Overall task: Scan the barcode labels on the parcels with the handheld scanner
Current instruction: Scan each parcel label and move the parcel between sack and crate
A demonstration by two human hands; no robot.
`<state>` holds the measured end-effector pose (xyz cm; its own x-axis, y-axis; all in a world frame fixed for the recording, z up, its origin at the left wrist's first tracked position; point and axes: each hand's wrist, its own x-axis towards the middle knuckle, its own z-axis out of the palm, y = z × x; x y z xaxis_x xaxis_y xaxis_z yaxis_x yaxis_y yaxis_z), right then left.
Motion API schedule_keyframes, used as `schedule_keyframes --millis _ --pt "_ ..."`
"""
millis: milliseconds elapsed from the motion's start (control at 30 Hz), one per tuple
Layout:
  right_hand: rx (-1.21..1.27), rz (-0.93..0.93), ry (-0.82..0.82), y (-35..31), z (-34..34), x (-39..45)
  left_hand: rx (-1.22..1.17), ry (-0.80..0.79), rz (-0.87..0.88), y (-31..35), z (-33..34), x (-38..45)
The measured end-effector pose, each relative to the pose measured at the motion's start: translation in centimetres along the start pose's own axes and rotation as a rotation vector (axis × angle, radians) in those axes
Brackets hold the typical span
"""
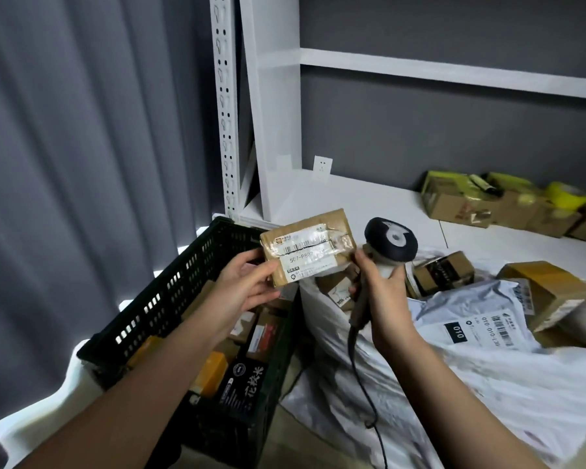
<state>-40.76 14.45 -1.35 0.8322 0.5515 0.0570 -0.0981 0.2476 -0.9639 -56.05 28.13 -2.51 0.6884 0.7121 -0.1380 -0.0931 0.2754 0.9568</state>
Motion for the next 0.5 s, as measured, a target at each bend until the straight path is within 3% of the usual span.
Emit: schedule_keyframes --millis 100,167,300,500 --pt "-0.106 -0.008 0.006 0.2 -0.2 -0.5 0.018 0.153 0.05 0.2 -0.6 1.3" --pt "-0.136 0.038 -0.081 0.0 -0.4 -1.1 0.022 0.213 0.072 0.2 -0.9 2.1" --pt "-0.218 0.109 -0.297 -0.1 -0.2 -2.5 0.009 0.28 0.016 -0.5 -1.8 3.3" --pt "-0.251 0.146 -0.463 0.0 0.4 -2.7 -0.081 0.276 -0.021 -0.6 -2.5 3.2"
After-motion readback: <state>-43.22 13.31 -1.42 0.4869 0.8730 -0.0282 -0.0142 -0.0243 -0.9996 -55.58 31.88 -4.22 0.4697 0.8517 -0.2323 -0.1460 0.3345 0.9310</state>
